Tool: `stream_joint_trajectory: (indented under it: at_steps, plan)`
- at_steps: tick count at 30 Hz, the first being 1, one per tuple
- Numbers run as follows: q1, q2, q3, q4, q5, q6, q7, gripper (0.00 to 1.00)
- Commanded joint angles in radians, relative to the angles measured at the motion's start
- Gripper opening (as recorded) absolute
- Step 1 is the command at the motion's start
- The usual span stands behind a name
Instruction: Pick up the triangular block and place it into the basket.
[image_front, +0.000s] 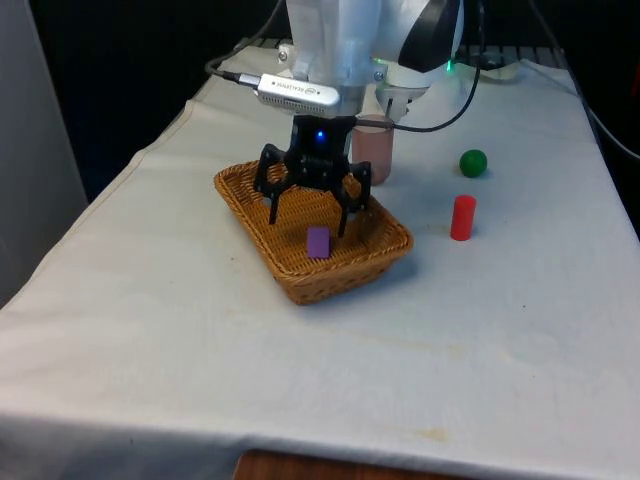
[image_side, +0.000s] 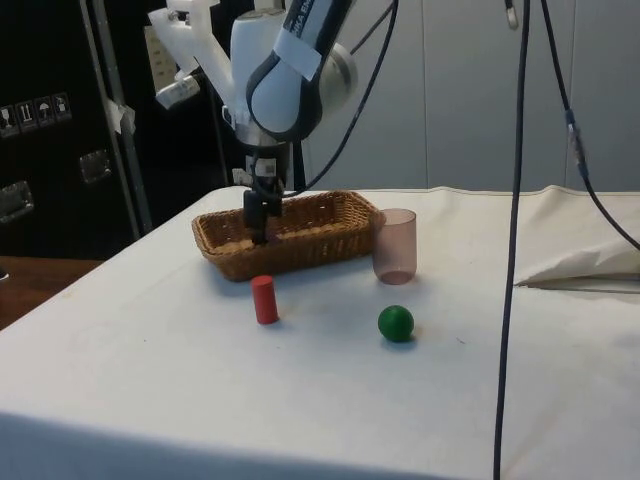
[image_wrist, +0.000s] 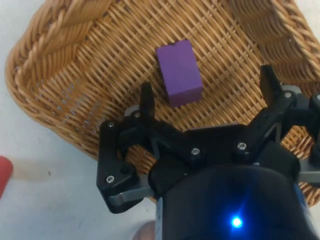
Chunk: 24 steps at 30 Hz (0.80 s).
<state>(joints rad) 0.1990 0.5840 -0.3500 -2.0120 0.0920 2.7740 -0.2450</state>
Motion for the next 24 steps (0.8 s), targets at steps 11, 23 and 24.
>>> stream_joint_trajectory:
  at_steps: [11, 23, 24]
  plan:
    - [0.001, -0.077, 0.002, -0.004, 0.004, -0.08, 0.005, 1.0]
    - [0.003, -0.132, 0.011, -0.003, 0.016, -0.139, 0.008, 1.0]
    - [0.003, -0.136, 0.011, -0.003, 0.017, -0.144, 0.007, 1.0]
